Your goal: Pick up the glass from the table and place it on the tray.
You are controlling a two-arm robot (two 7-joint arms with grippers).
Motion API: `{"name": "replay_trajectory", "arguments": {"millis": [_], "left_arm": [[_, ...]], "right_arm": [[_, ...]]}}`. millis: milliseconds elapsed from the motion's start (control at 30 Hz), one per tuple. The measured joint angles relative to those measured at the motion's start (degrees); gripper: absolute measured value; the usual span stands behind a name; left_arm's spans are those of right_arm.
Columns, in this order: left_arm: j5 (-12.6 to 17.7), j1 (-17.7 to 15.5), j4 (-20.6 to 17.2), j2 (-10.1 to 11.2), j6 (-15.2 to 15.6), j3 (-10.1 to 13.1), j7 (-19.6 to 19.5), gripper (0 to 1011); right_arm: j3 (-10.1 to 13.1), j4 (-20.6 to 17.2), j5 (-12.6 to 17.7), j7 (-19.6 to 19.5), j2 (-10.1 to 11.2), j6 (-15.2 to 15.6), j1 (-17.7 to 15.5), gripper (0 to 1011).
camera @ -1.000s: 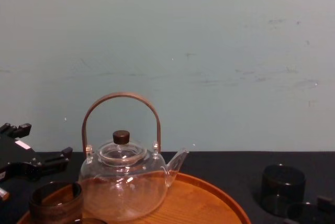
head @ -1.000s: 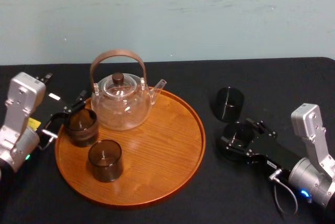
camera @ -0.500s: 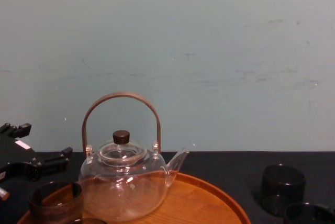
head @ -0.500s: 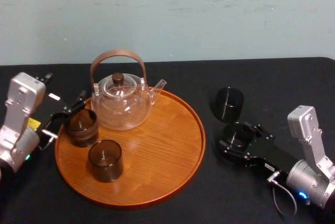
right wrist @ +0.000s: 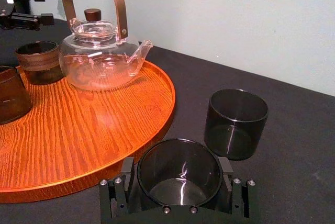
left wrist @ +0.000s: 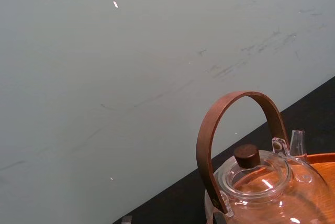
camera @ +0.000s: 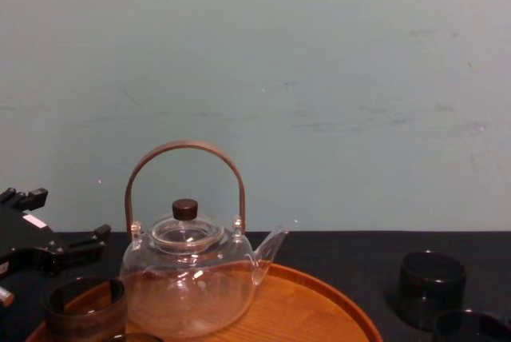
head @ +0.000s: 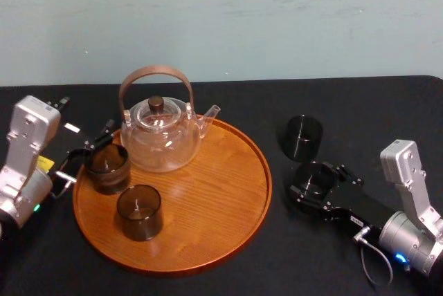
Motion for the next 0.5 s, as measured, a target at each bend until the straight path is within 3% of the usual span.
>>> {"name": "replay_trajectory", "arguments": {"millis": [267,500], "left_arm": [[0.0,0.0,0.0,0.0,0.0,0.0,0.0,1001],[0.0,0.0,0.0,0.0,0.0,0.0,0.0,1002]], "right_arm": [[0.0,0.0,0.0,0.0,0.0,0.0,0.0,905],[0.1,-0.1,0.0,0.0,0.0,0.0,0.0,904]]}}
